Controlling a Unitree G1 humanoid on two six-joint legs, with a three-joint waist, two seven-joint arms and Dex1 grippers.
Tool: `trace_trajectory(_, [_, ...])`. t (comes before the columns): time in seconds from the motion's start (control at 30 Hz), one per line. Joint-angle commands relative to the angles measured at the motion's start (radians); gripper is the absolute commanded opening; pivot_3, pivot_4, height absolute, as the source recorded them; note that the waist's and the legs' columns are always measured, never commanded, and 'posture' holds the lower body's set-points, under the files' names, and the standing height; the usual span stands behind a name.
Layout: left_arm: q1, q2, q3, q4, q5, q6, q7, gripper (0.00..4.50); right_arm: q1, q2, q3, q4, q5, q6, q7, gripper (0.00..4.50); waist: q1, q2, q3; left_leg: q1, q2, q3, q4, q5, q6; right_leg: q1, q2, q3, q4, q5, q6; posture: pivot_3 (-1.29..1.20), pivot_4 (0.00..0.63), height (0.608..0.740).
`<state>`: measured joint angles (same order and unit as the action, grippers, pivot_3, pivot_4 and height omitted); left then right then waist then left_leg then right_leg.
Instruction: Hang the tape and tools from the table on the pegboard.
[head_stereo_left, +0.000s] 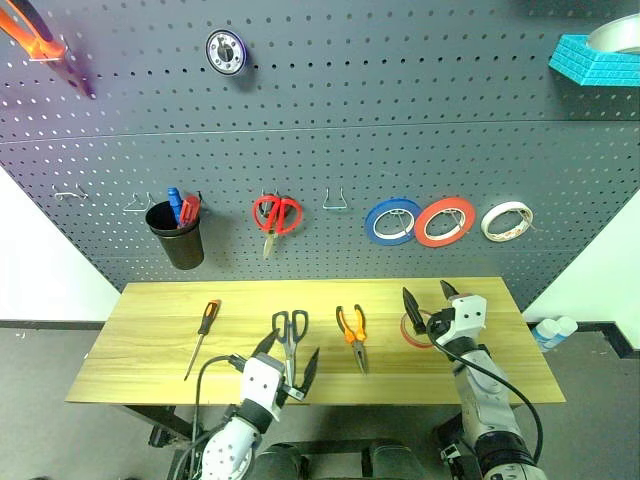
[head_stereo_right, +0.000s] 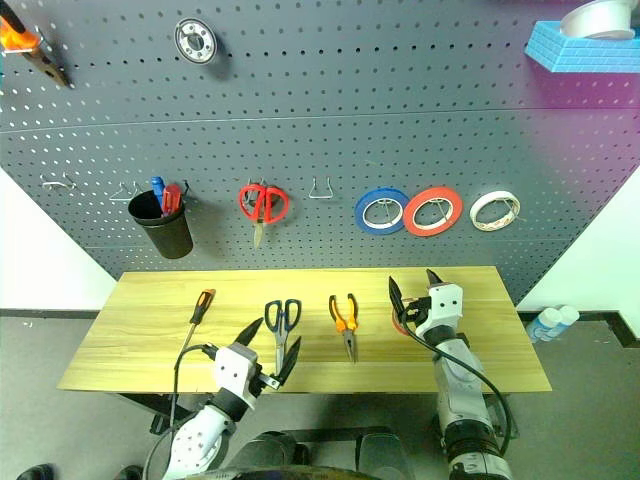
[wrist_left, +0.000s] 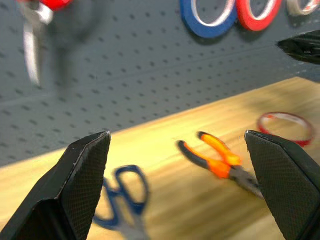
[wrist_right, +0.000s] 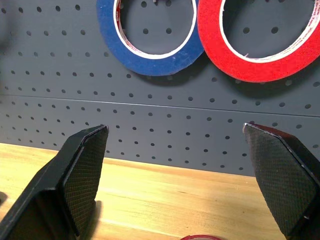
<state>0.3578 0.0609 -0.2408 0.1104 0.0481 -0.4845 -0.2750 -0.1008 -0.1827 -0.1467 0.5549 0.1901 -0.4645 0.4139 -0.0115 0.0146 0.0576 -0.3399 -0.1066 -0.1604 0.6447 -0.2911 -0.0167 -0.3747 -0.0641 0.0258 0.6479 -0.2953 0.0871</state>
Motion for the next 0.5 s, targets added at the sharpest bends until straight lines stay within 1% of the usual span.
trace_trajectory(0.03, [-0.005, 0.008, -0.009, -0.025, 0.005, -0.024, 0.003, 4.48, -0.011, -0.002, 0.002, -0.036, -0.001, -0.01, -0.001, 4.5, 0.0, 0.0, 0.0, 0.0, 0.0, 0.0, 0.0, 0.0, 0.0, 0.0, 0.0, 0.0, 0.0, 0.0, 0.0, -0.07, 0.0, 0.74])
trace_trajectory(0.13, [-0.005, 0.005, -0.031, -0.016, 0.046, -0.036, 0.019, 4.48, -0.012, -0.002, 0.003, -0.035, -0.003, -0.011, -0.002, 4.5, 0.0, 0.0, 0.0, 0.0, 0.0, 0.0, 0.0, 0.0, 0.0, 0.0, 0.0, 0.0, 0.0, 0.0, 0.0, -0.07, 0.0, 0.74])
trace_trajectory(0.23, [0.001, 0.0, -0.036, -0.026, 0.057, -0.038, 0.035, 4.48, -0.014, -0.002, 0.004, -0.035, -0.003, -0.011, -0.001, 4.5, 0.0, 0.0, 0.0, 0.0, 0.0, 0.0, 0.0, 0.0, 0.0, 0.0, 0.0, 0.0, 0.0, 0.0, 0.0, -0.07, 0.0, 0.74])
trace_trajectory(0.37, [0.0, 0.004, -0.04, -0.029, 0.039, -0.032, 0.028, 4.48, -0.018, -0.002, 0.006, -0.031, -0.005, -0.013, -0.001, 4.5, 0.0, 0.0, 0.0, 0.0, 0.0, 0.0, 0.0, 0.0, 0.0, 0.0, 0.0, 0.0, 0.0, 0.0, 0.0, -0.07, 0.0, 0.74])
trace_trajectory(0.5, [-0.003, 0.02, -0.044, -0.043, 0.069, -0.022, 0.038, 4.48, -0.021, 0.004, 0.009, -0.035, -0.011, -0.01, -0.006, 4.5, 0.0, 0.0, 0.0, 0.0, 0.0, 0.0, 0.0, 0.0, 0.0, 0.0, 0.0, 0.0, 0.0, 0.0, 0.0, -0.08, 0.0, 0.74])
